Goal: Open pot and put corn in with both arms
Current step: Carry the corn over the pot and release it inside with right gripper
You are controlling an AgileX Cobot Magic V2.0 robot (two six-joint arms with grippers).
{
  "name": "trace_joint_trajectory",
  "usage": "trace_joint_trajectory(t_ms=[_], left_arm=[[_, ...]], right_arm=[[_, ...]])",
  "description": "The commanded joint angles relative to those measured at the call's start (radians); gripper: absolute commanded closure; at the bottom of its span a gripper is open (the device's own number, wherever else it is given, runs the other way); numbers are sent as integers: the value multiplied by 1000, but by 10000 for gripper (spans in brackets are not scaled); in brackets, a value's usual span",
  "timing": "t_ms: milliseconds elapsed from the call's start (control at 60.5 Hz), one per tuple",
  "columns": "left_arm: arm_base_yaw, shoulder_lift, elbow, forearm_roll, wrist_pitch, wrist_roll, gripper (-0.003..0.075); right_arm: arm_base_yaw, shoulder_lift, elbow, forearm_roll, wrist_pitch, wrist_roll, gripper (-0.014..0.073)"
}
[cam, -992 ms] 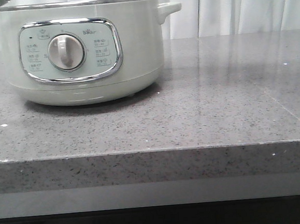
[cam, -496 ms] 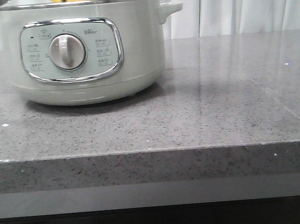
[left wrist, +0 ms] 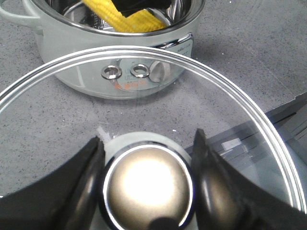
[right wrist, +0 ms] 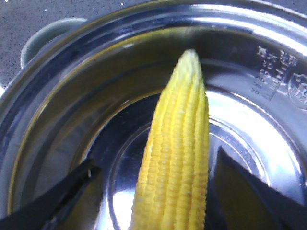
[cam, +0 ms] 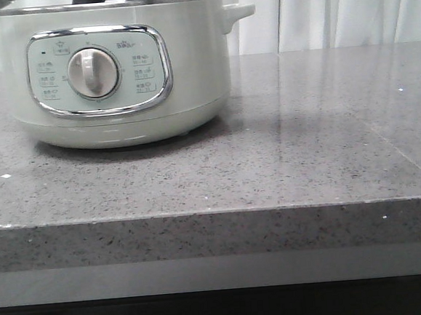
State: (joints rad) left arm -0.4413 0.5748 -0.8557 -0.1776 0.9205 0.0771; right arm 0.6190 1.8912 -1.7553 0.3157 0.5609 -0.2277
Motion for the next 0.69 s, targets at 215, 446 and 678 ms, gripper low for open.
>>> trace_joint_trajectory(t_ms=[215, 446, 678], left_arm=[[-8, -1, -36, -28, -131, -3, 596], [-8, -1, -36, -28, -131, -3, 596], [-8, -1, -36, -28, -131, -3, 596]], right_arm=[[-10, -68, -82, 1, -21, -8, 395], [-30, -93, -84, -5, -27, -6, 656], [-211, -212, -31, -7, 22, -1, 656]])
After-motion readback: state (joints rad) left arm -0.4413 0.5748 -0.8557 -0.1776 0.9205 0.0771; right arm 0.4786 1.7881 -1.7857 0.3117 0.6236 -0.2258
